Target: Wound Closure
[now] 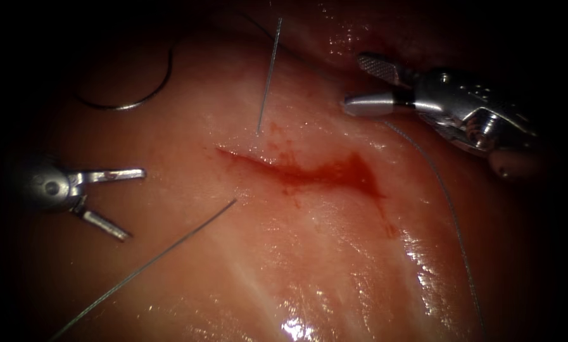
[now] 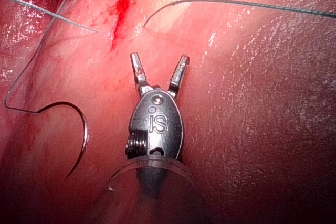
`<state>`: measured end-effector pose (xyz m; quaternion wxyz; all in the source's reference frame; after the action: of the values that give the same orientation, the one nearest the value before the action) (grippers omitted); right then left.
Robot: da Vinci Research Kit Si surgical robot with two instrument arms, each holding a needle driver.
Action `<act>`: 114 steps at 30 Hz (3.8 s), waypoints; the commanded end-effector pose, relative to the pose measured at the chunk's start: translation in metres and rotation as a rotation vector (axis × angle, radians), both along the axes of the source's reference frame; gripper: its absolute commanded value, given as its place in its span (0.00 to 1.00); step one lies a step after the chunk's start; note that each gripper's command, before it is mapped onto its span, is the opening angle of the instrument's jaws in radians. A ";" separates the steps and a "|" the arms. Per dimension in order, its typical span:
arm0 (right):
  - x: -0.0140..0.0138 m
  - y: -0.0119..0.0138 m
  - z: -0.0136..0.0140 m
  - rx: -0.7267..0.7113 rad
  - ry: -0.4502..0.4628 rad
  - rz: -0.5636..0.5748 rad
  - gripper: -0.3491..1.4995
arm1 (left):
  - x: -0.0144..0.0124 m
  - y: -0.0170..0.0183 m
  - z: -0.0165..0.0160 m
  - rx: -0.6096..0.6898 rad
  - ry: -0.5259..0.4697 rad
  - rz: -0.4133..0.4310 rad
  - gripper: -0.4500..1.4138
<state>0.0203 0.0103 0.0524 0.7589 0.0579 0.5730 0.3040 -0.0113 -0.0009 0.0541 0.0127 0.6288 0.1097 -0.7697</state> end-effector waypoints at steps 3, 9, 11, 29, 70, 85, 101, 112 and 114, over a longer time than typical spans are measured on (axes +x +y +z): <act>0.0020 -0.0045 -0.0013 0.008 0.016 -0.057 0.94 | -0.0007 -0.0007 0.0007 -0.002 0.011 -0.011 0.46; 0.0030 -0.0081 -0.0024 -0.013 0.050 -0.100 0.88 | -0.0018 -0.0021 0.0005 -0.088 -0.017 0.033 0.49; 0.0030 -0.0083 -0.0023 -0.015 0.050 -0.101 0.88 | -0.0023 -0.0030 0.0001 -0.100 -0.027 0.058 0.50; 0.0021 -0.0103 0.0012 -0.051 0.040 -0.120 0.86 | -0.0044 -0.0028 -0.0088 -0.191 -0.176 -0.007 0.65; 0.0084 -0.0118 -0.0062 -0.265 -0.183 -0.313 0.80 | -0.0113 0.0038 -0.0029 -0.127 -0.230 -0.008 0.00; 0.0123 -0.0103 -0.0070 -0.316 -0.435 -0.388 0.68 | -0.0120 0.0033 -0.0036 -0.126 -0.228 0.000 0.00; 0.0127 -0.0107 -0.0066 -0.436 -0.494 -0.505 0.00 | -0.0120 0.0033 -0.0037 -0.126 -0.227 0.002 0.00; 0.0106 -0.0091 -0.0066 -0.470 -0.480 -0.483 0.00 | -0.0112 0.0040 -0.0055 0.032 -0.183 0.002 0.81; 0.0099 -0.0086 -0.0059 -0.475 -0.459 -0.471 0.00 | -0.0106 0.0041 -0.0065 0.033 -0.162 -0.014 0.96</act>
<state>0.0294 0.0021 0.0461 0.9067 -0.0579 0.4175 -0.0146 -0.0212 0.0036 0.0464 -0.0013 0.6819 0.1080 -0.7234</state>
